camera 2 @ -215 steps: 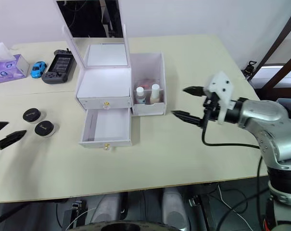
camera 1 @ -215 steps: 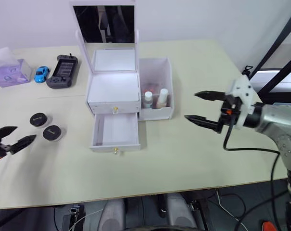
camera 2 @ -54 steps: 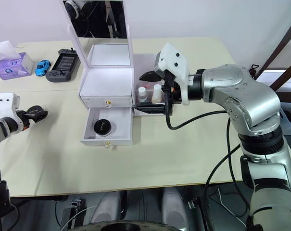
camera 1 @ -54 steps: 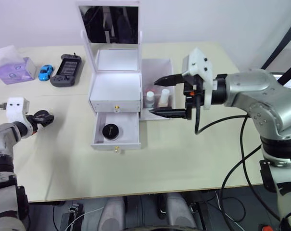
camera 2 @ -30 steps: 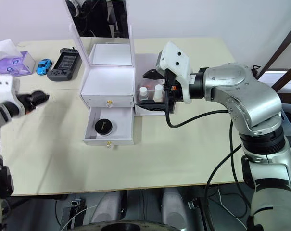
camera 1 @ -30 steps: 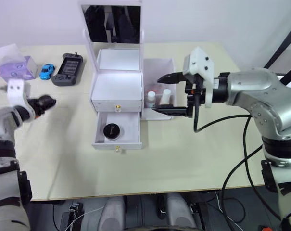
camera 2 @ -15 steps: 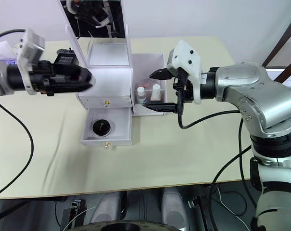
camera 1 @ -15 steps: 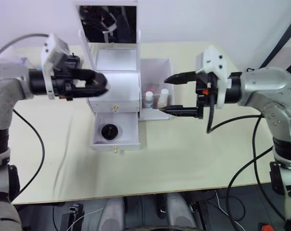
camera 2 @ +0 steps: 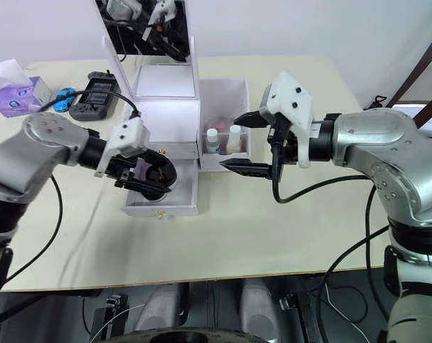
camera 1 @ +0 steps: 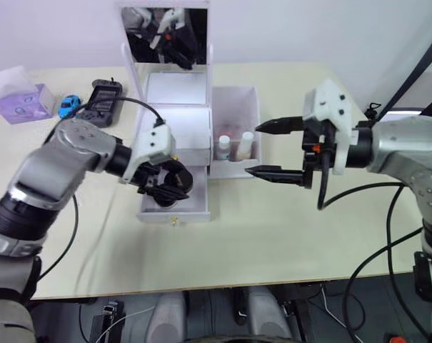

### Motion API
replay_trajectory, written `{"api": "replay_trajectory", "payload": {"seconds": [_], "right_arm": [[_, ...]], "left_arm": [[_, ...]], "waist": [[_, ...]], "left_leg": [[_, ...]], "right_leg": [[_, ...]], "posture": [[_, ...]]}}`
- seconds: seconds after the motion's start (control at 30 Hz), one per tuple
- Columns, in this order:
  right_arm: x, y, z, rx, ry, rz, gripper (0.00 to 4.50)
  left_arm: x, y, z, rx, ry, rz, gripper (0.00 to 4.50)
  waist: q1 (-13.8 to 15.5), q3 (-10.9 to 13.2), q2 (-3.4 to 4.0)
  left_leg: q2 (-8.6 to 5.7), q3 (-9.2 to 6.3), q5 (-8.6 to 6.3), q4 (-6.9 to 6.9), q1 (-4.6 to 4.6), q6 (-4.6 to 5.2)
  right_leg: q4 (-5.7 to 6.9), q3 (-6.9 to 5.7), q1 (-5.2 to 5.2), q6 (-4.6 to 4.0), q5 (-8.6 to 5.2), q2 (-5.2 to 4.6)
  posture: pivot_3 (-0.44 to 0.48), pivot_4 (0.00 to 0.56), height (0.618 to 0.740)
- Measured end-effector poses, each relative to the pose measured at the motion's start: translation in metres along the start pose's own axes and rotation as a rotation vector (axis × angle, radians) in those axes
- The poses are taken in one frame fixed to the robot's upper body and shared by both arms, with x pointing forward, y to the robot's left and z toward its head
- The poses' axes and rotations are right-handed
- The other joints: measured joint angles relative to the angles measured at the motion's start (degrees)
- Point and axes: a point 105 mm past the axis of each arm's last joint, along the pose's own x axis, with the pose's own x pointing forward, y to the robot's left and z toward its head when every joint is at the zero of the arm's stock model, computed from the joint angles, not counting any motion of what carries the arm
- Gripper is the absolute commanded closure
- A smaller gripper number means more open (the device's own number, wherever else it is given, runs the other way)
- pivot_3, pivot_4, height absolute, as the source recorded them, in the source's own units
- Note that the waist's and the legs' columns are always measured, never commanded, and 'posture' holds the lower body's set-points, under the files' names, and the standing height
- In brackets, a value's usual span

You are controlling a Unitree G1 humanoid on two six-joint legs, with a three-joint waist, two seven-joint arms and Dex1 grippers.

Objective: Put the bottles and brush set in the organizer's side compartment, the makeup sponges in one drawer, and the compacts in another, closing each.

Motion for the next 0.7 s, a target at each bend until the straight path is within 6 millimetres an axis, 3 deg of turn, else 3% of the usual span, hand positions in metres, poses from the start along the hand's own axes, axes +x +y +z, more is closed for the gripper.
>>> {"api": "replay_trajectory", "payload": {"seconds": [0.37, 0.6, 0.7], "right_arm": [[-0.001, 0.001, -0.002, 0.007, 0.01, -0.033, 0.0], [-0.002, 0.0, -0.003, 0.003, 0.02, -0.039, 0.0], [-0.002, 0.0, -0.004, 0.002, 0.023, -0.041, 0.0]], "left_arm": [[0.026, 0.002, -0.022, 0.012, 0.074, 0.014, 1.86], [0.036, 0.003, -0.023, 0.026, 0.068, 0.038, 1.86], [0.038, 0.004, -0.023, 0.024, 0.064, 0.043, 0.49]], "waist": [[0.0, 0.0, 0.0], [0.0, 0.0, 0.0], [0.0, 0.0, 0.0]], "left_leg": [[0.0, -0.01, 0.0, 0.01, 0.02, 0.01], [0.0, -0.01, 0.0, 0.01, 0.01, 0.01], [0.0, -0.01, 0.0, 0.01, 0.02, 0.01]], "right_leg": [[0.02, 0.0, 0.0, 0.0, 0.0, 0.01], [0.02, 0.0, 0.0, 0.0, 0.0, 0.01], [0.03, 0.0, 0.0, 0.0, 0.0, 0.01]], "posture": [[0.0, 0.15, 0.74], [0.0, 0.15, 0.74], [0.0, 0.15, 0.74]]}}
